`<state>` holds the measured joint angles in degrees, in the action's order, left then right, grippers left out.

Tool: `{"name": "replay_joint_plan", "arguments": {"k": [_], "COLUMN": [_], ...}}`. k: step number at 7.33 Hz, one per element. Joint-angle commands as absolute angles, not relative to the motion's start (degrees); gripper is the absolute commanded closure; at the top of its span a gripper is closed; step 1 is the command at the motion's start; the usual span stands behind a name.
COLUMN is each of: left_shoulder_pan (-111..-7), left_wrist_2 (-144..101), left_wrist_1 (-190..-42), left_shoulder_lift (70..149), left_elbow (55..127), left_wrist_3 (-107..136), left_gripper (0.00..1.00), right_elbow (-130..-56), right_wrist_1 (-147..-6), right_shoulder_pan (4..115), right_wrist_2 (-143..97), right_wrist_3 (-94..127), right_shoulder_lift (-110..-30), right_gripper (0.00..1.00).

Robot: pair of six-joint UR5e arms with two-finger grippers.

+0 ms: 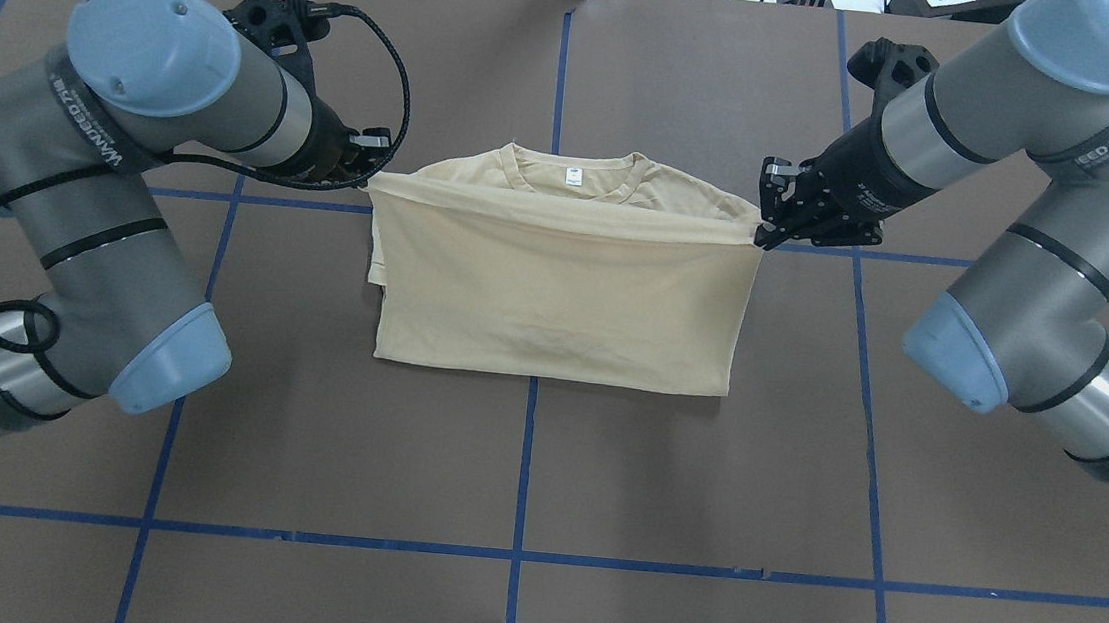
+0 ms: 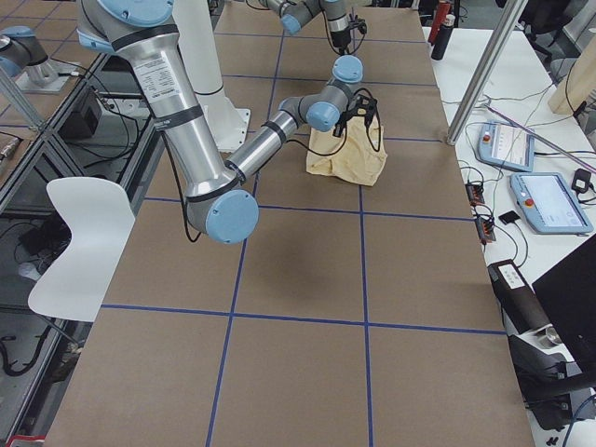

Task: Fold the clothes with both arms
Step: 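Lift the hem with both grippers and lay it over onto the collar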

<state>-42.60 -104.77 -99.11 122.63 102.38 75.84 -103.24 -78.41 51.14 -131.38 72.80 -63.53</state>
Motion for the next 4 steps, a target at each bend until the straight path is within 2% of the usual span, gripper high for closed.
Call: {"name": "replay_joint_plan", "arguments": {"k": [1,4], "left_shoulder_pan": [-44.1,-44.0], "left_wrist_2": [-104.8,-104.6], "left_wrist_1": [-102.2,-117.3], "left_shoulder_lift": [125.9,127.0], "left_elbow": [96.5,82.6], "left_wrist_3": [76.1,76.8], "left_gripper": [1.0,1.0], "right_elbow": [-95.1,-85.8], "right_wrist_1": [-78.3,-75.8], "right_shoulder_pan": [52.8,51.9], "right_wrist_2": [-131.2,-129.2], "right_wrist_3": [68.9,68.9], "right_shoulder_lift": [-58.9,-53.4], "right_gripper": [1.0,1.0]}}
